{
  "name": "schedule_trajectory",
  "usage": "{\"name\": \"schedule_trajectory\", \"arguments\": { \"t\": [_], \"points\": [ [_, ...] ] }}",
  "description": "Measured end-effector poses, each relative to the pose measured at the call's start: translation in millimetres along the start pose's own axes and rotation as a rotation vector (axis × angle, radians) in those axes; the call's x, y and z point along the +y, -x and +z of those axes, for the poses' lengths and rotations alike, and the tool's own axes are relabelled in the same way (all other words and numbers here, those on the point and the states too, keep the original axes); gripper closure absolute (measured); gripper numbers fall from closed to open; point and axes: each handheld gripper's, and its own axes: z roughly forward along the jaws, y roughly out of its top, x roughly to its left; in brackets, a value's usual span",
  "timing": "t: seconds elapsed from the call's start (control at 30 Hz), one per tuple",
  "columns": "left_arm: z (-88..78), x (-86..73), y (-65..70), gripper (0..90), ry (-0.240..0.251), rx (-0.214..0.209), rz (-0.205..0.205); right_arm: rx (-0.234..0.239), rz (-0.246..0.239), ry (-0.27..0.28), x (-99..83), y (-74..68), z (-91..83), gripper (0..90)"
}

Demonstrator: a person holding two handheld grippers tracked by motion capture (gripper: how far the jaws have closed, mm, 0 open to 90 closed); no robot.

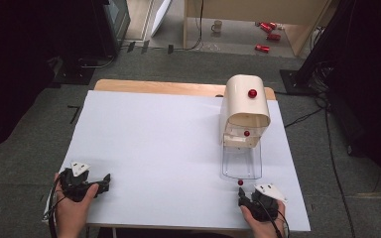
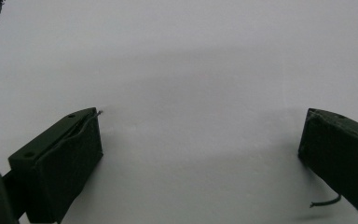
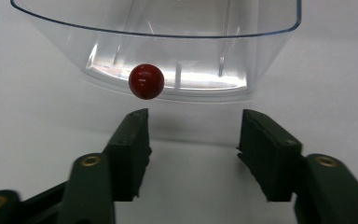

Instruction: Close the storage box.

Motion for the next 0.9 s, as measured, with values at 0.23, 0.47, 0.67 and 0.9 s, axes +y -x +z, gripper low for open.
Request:
{"name": "schedule_trajectory", "arguments": {
  "t": [0.23,0.47,0.67,0.9],
  "points": [
    [0.1,0.1,-0.1,0.0,-0.001,0.000,0.001,-0.010,0.004,0.002,-1.2,0.2,3.9,62.7],
    [0.0,0.0,0.0,0.0,0.000,0.001,0.001,0.036,-0.001,0.026,0.4,-4.5,1.9,69.3],
    [-0.1,0.0,0.0,0.0,0.000,0.000,0.001,0.054,-0.006,0.027,1.0,-7.7,2.2,70.6],
    [-0.1,0.0,0.0,0.0,0.000,0.000,0.002,0.079,-0.012,0.030,2.1,-13.2,2.1,71.4]
  ]
}}
